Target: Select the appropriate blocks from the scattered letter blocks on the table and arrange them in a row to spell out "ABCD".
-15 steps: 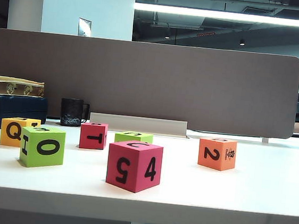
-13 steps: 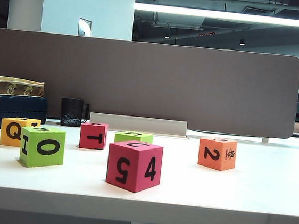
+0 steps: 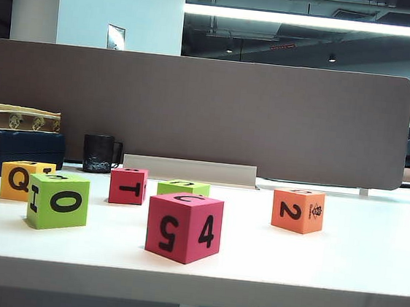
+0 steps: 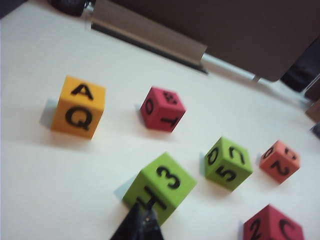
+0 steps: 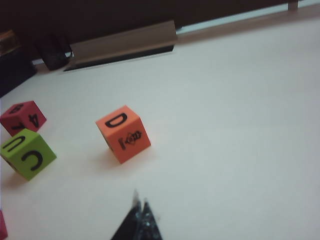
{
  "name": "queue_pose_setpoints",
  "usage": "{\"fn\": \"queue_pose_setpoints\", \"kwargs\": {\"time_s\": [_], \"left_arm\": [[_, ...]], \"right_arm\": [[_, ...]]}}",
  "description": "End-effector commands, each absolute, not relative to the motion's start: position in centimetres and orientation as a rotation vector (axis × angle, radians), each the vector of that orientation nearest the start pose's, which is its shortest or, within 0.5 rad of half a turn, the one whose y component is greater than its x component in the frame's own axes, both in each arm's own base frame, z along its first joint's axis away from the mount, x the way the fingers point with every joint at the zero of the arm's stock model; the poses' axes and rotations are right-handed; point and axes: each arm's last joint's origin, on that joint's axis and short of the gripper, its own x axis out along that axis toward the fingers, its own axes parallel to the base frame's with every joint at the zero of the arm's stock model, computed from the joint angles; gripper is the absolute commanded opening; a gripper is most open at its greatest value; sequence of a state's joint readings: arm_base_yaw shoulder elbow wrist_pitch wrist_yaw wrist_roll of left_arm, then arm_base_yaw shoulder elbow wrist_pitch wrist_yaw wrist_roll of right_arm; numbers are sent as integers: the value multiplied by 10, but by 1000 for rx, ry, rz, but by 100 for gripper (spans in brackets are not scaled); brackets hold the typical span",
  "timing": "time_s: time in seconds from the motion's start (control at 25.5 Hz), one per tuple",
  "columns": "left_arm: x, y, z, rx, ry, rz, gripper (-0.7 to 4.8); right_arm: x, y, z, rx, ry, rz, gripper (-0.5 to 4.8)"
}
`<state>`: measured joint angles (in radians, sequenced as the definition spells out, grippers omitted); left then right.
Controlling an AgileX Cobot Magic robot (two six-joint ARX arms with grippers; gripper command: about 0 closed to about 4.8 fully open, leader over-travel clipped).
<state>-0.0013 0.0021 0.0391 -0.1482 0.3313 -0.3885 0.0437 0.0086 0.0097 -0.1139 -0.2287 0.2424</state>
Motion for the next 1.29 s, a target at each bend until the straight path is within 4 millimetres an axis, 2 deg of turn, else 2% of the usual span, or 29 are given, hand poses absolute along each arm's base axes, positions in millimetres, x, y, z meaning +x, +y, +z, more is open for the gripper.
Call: {"fn": "queue_pose_setpoints", "kwargs": {"time_s": [0.04, 0.47, 0.82, 1.29], "left_arm": [[90, -10, 183, -403, 100, -327, -6], [78, -10, 215, -395, 64, -342, -6], [75, -11, 225, -392, 92, -375, -6], [76, -12, 244, -353, 138, -393, -6]], "right_arm": [[92, 11, 180, 264, 24, 274, -2], [76, 10, 232, 257, -74, 285, -3], [73, 11, 251, 253, 18, 324, -2], [86, 13, 278, 263, 140, 366, -2]]}}
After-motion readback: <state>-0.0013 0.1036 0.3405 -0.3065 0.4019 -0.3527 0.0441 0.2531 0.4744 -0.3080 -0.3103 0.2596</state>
